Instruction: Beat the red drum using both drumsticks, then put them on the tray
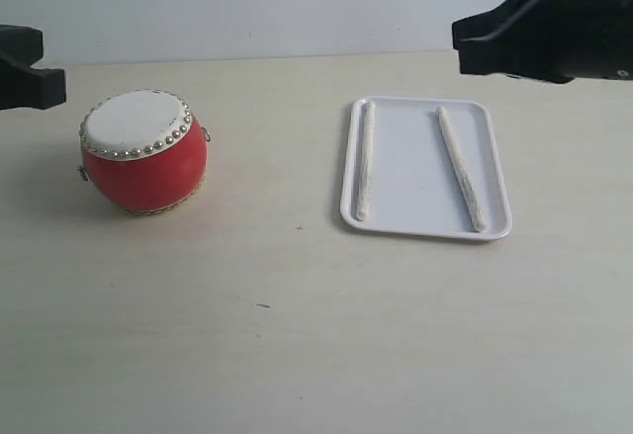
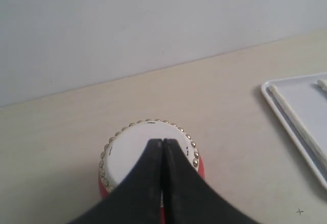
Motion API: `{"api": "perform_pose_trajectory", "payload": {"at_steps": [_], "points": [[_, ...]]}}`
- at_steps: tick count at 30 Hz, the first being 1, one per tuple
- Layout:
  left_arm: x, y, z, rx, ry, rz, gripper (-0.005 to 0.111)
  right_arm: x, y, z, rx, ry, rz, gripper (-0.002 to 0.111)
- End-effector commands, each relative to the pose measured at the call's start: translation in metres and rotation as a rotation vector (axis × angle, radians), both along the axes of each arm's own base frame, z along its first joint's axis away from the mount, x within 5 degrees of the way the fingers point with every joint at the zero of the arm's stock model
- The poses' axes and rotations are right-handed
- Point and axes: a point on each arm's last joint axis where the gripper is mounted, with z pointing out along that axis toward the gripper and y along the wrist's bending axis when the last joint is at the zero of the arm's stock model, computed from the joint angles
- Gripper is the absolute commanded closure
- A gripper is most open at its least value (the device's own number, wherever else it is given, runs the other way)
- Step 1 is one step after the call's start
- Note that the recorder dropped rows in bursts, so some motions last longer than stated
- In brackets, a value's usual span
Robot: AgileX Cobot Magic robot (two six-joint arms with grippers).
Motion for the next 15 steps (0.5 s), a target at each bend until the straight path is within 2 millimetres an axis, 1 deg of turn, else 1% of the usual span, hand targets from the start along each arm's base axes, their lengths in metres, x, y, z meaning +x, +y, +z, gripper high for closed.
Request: {"api": "perform_pose_trajectory", "payload": {"at_steps": [1, 3, 15], "points": [[-0.0143, 0.0059, -0.0021, -0.035, -0.002, 0.013, 0.107, -0.0168, -0.0078, -0.0018, -0.099, -0.131, 0.020, 0.108], [-0.0175, 0.0074, -0.0030, -0.075, 0.012, 0.029, 0.107, -0.0172, -0.0078, -0.0028, -0.088, -0.119, 0.014, 0.108], [-0.0189, 0.0082, -0.0028, -0.075, 0.009, 0.031, 0.107, -0.0169, -0.0076, -0.0033, -0.067, -0.101, 0.004, 0.108]]}}
